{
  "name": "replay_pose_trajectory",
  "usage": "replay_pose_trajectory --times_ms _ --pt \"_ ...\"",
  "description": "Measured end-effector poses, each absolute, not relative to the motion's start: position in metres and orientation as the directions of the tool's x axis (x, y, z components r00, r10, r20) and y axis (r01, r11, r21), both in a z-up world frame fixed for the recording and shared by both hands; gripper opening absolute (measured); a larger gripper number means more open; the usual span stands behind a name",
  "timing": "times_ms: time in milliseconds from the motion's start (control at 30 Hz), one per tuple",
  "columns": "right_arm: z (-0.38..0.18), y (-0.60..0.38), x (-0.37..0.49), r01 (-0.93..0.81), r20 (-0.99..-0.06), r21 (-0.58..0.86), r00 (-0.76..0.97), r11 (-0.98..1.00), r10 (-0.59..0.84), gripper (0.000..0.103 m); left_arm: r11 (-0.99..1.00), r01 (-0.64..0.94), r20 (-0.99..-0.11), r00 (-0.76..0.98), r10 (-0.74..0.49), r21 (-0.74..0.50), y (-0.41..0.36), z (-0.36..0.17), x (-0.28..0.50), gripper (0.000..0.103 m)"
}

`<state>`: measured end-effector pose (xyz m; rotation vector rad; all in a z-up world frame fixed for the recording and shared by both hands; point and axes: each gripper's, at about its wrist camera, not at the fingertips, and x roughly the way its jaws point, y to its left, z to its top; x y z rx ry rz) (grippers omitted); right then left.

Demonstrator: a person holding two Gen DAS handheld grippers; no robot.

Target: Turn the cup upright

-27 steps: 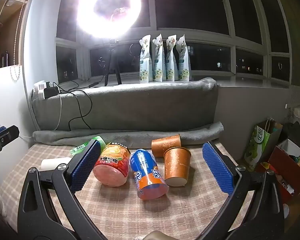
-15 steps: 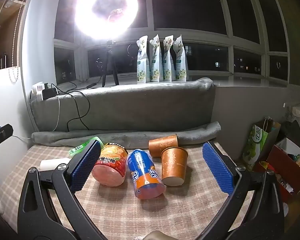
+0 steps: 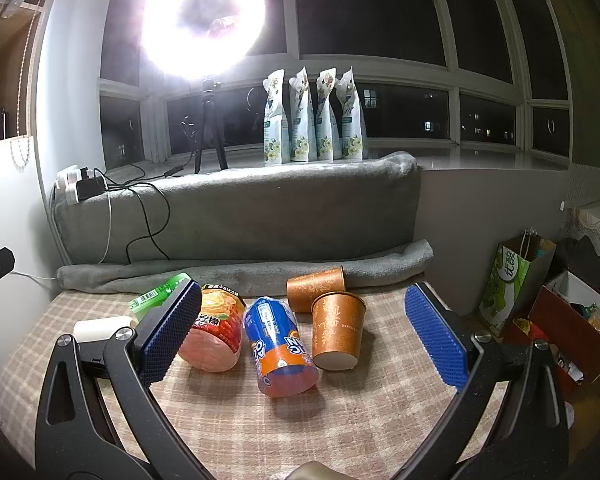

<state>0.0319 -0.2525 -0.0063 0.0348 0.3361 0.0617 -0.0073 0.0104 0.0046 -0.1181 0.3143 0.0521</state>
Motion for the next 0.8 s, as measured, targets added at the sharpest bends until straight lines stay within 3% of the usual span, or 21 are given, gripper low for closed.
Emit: replay_pose_trajectory --times_ms 800 --pt "0.007 -0.240 0.025 -0.033 -0.261 -0.035 0.965 0.999 0.023 0.103 0.991 -0.067 -0.311 0.950 0.029 -0.112 0.009 0.001 -0.008 0.082"
